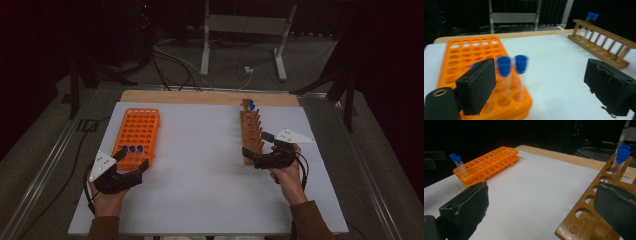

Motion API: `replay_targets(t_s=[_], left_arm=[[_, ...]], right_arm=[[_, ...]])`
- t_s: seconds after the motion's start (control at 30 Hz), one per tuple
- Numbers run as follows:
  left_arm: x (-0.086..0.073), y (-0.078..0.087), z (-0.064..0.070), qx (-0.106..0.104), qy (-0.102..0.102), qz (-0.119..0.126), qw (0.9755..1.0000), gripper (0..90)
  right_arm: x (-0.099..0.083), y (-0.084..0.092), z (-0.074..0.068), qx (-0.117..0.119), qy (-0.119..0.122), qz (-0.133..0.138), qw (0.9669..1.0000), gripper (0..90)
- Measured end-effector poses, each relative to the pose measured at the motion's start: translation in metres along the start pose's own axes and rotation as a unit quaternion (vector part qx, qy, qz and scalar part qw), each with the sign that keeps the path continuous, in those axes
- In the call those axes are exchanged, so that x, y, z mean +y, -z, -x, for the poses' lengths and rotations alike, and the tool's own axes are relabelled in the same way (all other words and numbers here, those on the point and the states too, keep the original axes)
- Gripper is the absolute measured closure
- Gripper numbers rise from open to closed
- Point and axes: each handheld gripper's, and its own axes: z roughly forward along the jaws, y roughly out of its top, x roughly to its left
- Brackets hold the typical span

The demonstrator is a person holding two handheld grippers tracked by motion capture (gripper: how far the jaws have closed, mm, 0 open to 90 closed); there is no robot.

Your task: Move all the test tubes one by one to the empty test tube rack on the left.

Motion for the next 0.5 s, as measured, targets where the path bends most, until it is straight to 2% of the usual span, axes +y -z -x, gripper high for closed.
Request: replay_targets(t_s=[0.2,0.5], left_arm=[[0.002,-0.009,0.016,-0.021,-0.009,-0.001,0.9997,7.9],[-0.002,-0.019,0.028,-0.040,-0.015,-0.012,0.9990,5.2]], right_arm=[[-0.001,-0.001,-0.002,0.000,0.000,-0.002,1.0000,0.0],[0.006,-0.003,-0.003,-0.008,0.009,-0.003,0.9999,0.0]])
